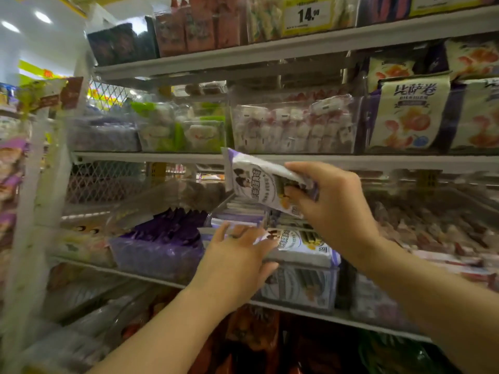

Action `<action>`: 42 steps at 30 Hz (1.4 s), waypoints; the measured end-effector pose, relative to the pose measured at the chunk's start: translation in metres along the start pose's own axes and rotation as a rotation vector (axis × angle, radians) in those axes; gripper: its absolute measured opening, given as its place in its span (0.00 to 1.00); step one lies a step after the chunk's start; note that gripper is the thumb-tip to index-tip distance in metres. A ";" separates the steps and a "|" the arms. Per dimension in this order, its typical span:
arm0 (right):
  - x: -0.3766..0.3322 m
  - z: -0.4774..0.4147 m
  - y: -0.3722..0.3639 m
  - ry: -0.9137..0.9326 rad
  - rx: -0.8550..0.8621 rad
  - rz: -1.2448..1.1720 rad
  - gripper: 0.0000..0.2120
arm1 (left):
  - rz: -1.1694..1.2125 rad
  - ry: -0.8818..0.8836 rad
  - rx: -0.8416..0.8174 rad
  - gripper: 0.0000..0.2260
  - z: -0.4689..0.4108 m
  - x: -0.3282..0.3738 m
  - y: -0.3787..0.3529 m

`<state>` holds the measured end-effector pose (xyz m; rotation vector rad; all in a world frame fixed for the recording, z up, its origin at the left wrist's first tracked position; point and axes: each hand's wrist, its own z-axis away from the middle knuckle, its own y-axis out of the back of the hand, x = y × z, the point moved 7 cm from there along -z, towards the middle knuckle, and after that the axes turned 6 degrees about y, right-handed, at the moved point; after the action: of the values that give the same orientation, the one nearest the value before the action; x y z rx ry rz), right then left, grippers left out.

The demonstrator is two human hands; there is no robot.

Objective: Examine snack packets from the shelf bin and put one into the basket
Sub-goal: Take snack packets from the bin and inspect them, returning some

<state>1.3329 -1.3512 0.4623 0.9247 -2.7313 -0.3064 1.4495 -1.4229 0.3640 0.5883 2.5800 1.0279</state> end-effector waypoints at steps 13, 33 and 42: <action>0.024 0.076 -0.032 -0.473 0.281 -0.267 0.19 | -0.028 0.007 0.065 0.22 0.034 -0.014 -0.002; -0.176 0.183 -0.250 -0.845 -0.667 -1.248 0.16 | 1.557 1.129 0.292 0.12 0.246 -0.195 -0.049; -0.189 0.213 -0.319 -1.164 -0.603 -1.370 0.16 | 1.561 1.148 0.113 0.18 0.295 -0.212 -0.103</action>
<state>1.5972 -1.4570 0.1429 2.7438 -1.6566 -2.2430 1.7302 -1.4207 0.1116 3.0178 2.5609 1.9899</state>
